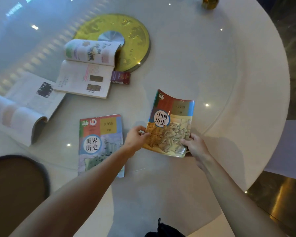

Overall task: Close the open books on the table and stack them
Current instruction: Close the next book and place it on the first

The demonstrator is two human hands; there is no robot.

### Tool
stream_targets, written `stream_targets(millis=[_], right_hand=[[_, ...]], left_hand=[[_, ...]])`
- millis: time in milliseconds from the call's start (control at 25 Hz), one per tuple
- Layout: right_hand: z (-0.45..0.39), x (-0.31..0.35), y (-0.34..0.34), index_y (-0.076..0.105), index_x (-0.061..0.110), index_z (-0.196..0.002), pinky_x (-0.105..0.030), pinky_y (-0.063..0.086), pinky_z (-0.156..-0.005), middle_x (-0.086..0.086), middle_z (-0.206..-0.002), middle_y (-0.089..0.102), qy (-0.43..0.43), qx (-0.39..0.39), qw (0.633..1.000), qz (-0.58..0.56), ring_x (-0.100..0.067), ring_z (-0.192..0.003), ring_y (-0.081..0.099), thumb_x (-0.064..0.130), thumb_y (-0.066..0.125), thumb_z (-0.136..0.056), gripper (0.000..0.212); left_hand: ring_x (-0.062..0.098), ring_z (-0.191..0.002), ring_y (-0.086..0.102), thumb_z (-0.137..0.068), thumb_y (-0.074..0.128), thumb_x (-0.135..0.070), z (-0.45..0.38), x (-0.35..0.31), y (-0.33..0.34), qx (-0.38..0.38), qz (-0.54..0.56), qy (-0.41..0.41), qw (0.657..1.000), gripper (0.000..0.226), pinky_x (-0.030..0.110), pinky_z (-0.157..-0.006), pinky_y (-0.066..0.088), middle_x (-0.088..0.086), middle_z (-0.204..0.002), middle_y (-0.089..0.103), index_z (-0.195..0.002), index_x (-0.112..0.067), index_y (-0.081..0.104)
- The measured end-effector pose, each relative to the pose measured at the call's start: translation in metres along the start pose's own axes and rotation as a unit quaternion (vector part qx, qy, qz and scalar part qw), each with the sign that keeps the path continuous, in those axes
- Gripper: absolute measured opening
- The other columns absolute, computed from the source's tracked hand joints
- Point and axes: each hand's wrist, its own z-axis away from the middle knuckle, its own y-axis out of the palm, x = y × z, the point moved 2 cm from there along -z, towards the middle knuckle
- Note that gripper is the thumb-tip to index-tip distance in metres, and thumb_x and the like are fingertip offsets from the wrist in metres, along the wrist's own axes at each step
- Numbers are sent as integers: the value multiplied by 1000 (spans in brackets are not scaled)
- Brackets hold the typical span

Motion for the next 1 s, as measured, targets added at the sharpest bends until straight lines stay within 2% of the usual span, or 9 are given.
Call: stream_targets(millis=[120, 280, 400, 440, 520, 640, 800, 920, 1000], right_hand=[[15, 9, 47, 70, 18, -102, -35, 62, -58, -2, -91, 78, -19, 29, 999, 2, -14, -67, 75, 3, 62, -97, 18], [39, 17, 124, 69, 15, -109, -29, 57, -52, -3, -96, 77, -33, 79, 996, 17, -12, -68, 74, 2, 60, -100, 18], [54, 16, 172, 70, 6, -114, -37, 61, -63, -13, -106, 77, -37, 95, 992, 67, -23, -81, 75, 2, 61, -100, 17], [58, 13, 186, 70, 5, -113, -43, 62, -68, -15, -107, 77, -39, 95, 990, 92, -28, -86, 75, 3, 61, -99, 16], [64, 4, 205, 71, 7, -104, -52, 63, -75, -16, -104, 77, -47, 81, 985, 142, -35, -91, 76, 6, 63, -98, 10], [69, -5, 212, 71, 12, -98, -54, 63, -83, -13, -98, 79, -68, 41, 975, 209, -36, -94, 76, 11, 66, -93, 7], [74, -7, 211, 63, 19, -102, -47, 61, -79, -1, -93, 74, -76, 13, 943, 325, -28, -88, 75, 26, 69, -90, 16], [76, -5, 215, 63, 17, -101, -42, 56, -75, 0, -91, 71, -96, -3, 909, 405, -26, -87, 69, 35, 68, -91, 22], [75, -3, 220, 60, 11, -94, -43, 53, -72, -2, -83, 66, -113, -10, 896, 429, -29, -83, 66, 36, 64, -95, 25]], left_hand=[[10, -55, 54, -89, 70, -19, 18, 23, -48, -30, 27, 14, 999, 8, 17, -43, 40, 2, -70, 63, -92, -12, 69], [20, -69, 65, -88, 71, -18, 45, 72, -119, -84, 69, -2, 994, 3, 28, -54, 53, 6, -78, 69, -90, -17, 70], [37, -83, 71, -88, 71, -16, 61, 113, -154, -103, 113, -55, 987, 8, 49, -70, 61, 20, -91, 72, -93, -10, 69], [38, -84, 71, -88, 71, -15, 66, 126, -161, -110, 123, -71, 984, 8, 50, -71, 61, 22, -93, 72, -93, -9, 69], [31, -81, 72, -87, 72, -17, 73, 146, -169, -117, 118, -88, 982, 6, 43, -72, 61, 20, -91, 74, -89, -11, 70], [21, -81, 73, -85, 74, -23, 77, 160, -170, -99, 88, -80, 988, 2, 41, -76, 60, 4, -84, 77, -86, -21, 73], [13, -74, 66, -80, 78, -32, 81, 170, -173, -109, -7, -64, 992, 24, 32, -62, 51, -3, -79, 68, -92, -23, 59], [18, -75, 65, -83, 74, -30, 79, 175, -176, -99, -68, -10, 993, 19, 34, -65, 51, -3, -80, 68, -87, -22, 57], [19, -79, 62, -85, 72, -28, 76, 176, -181, -107, -117, 26, 987, 18, 32, -65, 47, -2, -85, 65, -87, -20, 56]])
